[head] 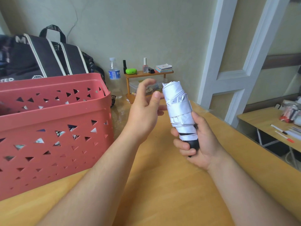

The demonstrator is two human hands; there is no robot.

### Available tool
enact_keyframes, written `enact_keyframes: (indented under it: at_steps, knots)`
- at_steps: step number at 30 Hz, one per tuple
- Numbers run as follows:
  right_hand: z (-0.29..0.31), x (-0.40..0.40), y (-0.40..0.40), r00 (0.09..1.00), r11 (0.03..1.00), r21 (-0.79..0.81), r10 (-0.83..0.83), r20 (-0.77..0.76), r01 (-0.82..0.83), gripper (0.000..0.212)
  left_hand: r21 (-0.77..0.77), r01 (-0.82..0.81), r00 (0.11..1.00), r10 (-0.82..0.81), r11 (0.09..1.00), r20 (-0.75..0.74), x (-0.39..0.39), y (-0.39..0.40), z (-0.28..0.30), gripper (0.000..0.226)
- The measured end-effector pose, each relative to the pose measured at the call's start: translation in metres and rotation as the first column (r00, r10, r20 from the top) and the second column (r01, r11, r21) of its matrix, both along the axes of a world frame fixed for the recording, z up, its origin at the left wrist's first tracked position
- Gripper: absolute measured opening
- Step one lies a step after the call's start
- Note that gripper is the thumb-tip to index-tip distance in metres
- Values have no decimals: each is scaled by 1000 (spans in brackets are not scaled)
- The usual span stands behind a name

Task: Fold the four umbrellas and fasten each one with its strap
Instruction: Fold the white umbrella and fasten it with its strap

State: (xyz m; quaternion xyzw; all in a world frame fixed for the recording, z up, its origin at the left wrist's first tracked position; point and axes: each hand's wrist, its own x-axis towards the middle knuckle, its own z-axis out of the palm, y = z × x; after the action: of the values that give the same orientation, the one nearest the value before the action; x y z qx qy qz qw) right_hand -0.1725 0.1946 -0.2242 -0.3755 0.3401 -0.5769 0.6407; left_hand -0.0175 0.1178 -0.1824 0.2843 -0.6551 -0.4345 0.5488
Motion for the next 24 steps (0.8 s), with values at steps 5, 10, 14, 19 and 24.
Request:
enact_keyframes:
  at_steps: [5, 10, 14, 19, 24]
  knots:
    - [-5, 1, -2, 998, 999, -31, -42, -54, 40, 41, -69, -90, 993, 95, 994, 75, 3, 3, 3, 30]
    - [-9, 2, -5, 992, 995, -57, -92, -89, 87, 45, -157, 11, 980, 21, 988, 198, 1, 6, 6, 12]
    - [-10, 2, -5, 984, 995, -59, -92, -152, 84, 40, -90, -19, 977, 38, 996, 208, 2, -2, 1, 16]
    - [-9, 5, -5, 972, 990, -68, -131, -193, 120, 28, -90, -91, 971, 108, 992, 212, -2, -2, -4, 11]
    - [-12, 7, -6, 960, 982, -94, -179, -216, 162, 27, -323, -173, 909, 277, 930, 311, 2, 1, 2, 24]
